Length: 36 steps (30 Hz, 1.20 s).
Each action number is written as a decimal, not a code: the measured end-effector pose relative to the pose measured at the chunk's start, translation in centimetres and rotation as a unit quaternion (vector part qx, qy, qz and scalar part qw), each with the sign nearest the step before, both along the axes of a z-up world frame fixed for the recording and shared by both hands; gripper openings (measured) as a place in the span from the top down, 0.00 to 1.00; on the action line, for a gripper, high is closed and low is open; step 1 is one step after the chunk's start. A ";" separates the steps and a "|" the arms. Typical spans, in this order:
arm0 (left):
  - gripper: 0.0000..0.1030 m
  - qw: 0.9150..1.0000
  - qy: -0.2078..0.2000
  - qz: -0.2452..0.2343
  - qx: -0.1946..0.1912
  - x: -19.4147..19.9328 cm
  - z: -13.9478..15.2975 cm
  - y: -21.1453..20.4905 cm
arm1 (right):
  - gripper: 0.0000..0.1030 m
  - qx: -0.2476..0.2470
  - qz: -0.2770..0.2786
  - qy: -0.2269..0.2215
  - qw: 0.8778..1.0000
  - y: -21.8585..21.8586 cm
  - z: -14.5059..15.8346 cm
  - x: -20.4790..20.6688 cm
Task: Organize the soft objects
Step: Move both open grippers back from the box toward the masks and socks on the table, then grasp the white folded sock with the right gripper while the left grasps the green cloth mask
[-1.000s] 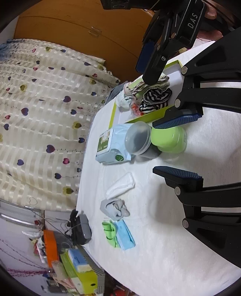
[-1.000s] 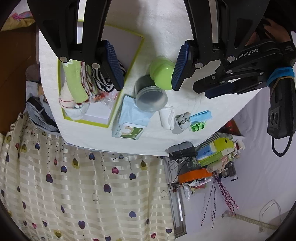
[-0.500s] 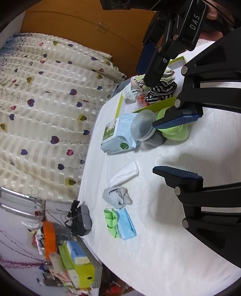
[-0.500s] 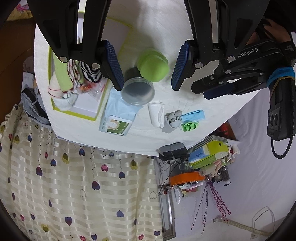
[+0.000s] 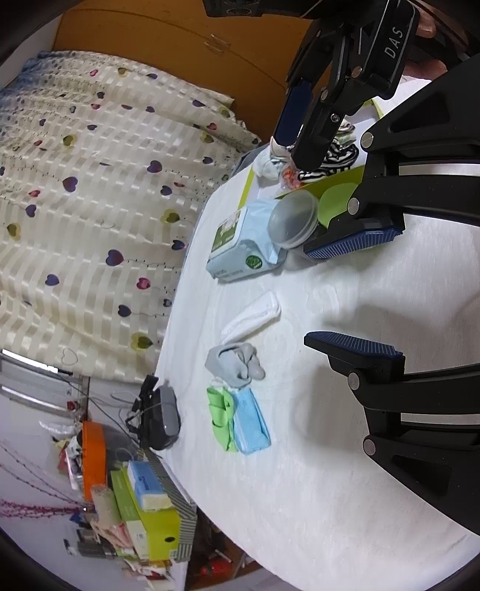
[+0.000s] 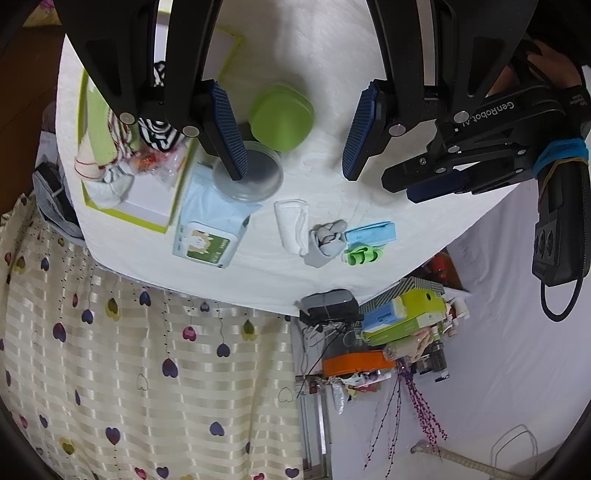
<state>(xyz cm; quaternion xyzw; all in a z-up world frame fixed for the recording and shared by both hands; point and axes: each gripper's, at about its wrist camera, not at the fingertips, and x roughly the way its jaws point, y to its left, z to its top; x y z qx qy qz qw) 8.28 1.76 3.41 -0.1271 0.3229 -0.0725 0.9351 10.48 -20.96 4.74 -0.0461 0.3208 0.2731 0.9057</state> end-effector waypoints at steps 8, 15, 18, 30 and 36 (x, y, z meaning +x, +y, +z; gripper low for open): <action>0.61 1.000 -0.001 0.026 -0.006 0.3 -0.4 3.0 | 0.47 -0.014 0.023 0.002 1.000 2.5 0.0 0.9; 0.61 0.999 0.002 0.052 -0.011 0.7 -0.9 6.0 | 0.47 -0.025 0.045 0.010 0.999 4.7 0.1 2.5; 0.61 0.998 0.002 0.062 -0.014 0.9 -1.1 7.0 | 0.47 -0.033 0.051 0.015 0.998 5.6 0.1 3.4; 0.61 0.996 0.008 0.084 -0.018 1.8 -1.8 9.9 | 0.47 -0.074 0.067 0.055 0.994 9.0 -0.4 9.3; 0.61 0.996 0.007 0.084 -0.006 2.6 -1.5 10.7 | 0.47 -0.113 0.083 0.088 0.986 11.0 -2.1 12.6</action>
